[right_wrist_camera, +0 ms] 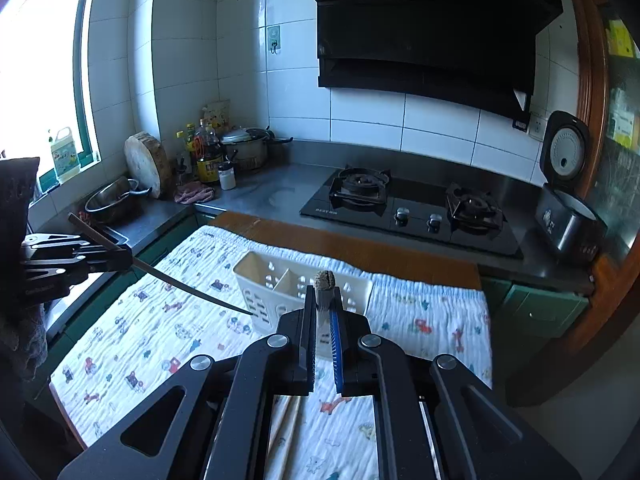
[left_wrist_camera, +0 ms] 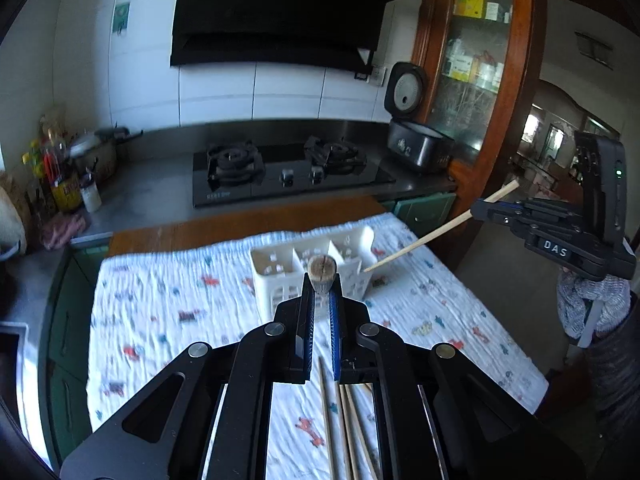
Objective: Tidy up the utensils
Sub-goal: 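Carry the left gripper's chopstick into the white holder while the right gripper lowers its chopstick in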
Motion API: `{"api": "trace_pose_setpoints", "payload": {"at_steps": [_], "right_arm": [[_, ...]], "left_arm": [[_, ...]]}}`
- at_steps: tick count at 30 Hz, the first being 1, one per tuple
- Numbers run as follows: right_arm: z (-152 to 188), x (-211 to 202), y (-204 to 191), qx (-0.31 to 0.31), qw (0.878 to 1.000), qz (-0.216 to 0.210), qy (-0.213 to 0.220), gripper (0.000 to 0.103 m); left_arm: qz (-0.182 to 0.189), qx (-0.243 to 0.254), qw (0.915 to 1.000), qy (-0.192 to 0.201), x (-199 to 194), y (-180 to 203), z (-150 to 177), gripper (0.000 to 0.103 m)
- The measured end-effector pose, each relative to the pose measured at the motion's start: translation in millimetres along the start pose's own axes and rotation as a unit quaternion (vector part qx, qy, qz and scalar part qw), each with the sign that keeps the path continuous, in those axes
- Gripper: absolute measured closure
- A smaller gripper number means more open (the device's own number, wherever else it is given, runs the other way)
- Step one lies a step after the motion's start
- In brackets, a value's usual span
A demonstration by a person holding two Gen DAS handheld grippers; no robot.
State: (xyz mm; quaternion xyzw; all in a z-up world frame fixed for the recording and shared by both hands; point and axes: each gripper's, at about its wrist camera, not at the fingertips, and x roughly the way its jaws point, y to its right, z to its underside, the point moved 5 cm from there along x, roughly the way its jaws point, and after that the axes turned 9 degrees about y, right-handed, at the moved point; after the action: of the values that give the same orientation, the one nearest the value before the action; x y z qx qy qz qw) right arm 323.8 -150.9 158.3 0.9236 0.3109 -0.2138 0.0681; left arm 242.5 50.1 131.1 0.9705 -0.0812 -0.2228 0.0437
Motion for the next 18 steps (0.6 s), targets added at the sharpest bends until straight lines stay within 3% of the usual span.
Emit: {"api": "trace_pose_setpoints", "payload": {"at_steps": [5, 10, 18], "right_arm": [[-20.1, 10.0, 7.4, -0.003, 1.000, 0.012, 0.003, 0.096], [-11.4, 43.7, 13.2, 0.000, 0.999, 0.018, -0.027, 0.096], [17.8, 90.4, 17.9, 0.010, 0.997, 0.017, -0.072, 0.096]], "left_arm": [[-0.008, 0.008, 0.9998, 0.014, 11.2, -1.7, -25.6, 0.097], [-0.027, -0.002, 0.9994, -0.020, 48.5, -13.9, -29.5, 0.097], [-0.042, -0.045, 0.9951, -0.077, 104.4, -45.3, -4.4, 0.097]]}}
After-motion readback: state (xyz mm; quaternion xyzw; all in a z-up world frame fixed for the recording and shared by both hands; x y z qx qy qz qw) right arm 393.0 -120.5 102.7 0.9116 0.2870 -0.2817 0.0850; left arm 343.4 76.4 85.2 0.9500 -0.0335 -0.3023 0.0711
